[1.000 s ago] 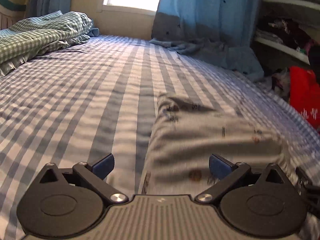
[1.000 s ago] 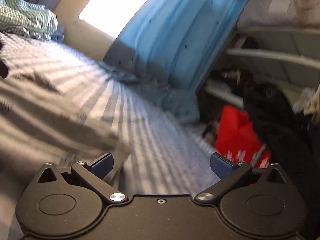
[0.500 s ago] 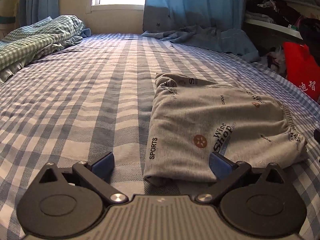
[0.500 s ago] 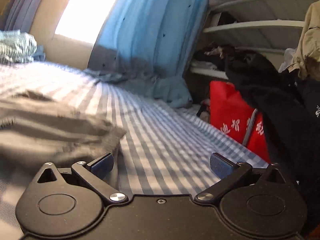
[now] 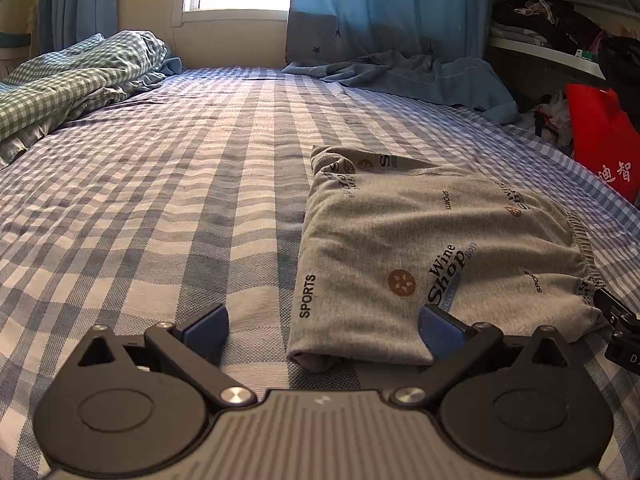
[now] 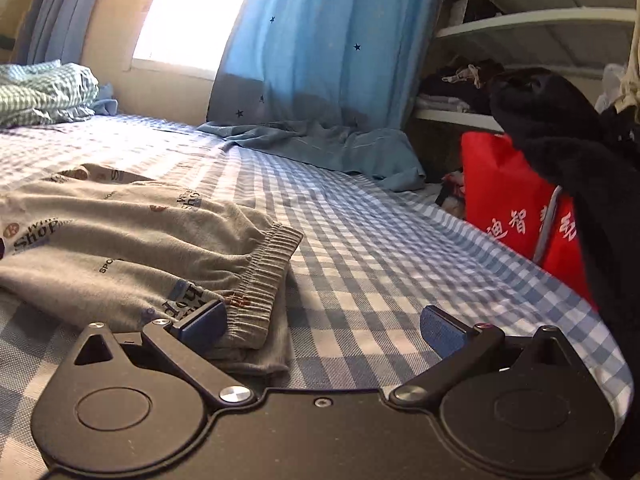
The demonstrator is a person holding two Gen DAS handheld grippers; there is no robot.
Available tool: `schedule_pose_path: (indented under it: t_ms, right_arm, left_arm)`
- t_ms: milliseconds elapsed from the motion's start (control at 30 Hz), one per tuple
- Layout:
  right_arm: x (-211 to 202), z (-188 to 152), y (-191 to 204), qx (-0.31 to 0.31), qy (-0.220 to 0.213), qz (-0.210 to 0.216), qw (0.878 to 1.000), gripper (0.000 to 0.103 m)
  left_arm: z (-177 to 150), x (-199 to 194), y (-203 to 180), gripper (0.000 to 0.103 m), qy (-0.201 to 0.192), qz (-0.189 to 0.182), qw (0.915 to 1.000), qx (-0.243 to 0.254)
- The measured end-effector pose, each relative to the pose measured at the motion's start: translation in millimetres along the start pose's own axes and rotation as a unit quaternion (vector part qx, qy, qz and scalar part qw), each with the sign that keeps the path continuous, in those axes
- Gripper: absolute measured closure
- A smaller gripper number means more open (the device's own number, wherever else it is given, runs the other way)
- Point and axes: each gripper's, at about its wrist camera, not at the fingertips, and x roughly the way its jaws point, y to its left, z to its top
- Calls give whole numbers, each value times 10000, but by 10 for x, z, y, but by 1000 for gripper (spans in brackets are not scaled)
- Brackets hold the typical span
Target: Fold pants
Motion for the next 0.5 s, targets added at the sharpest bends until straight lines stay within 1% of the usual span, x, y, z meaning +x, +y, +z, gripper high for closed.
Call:
schedule_pose_path:
  t_ms: [100,267,367,500]
  right_arm:
    - [2,3,8,6,-2,1,10000,1]
    - [-37,-24,74,-234,-180,-175,9994,1]
    - [-92,-73,176,-558,-410,-386,9969,1]
    - [-173,-164,320,-1078,-784,-702,9886,1]
  left_arm:
    - [4,-3,-1,1,3,3,10000,3]
    - [5,-4,0,1,0,0,10000,1]
    - [5,-5,1,1,0,3,10000,5]
    - [4,-5,1,1,-1,1,10000,3]
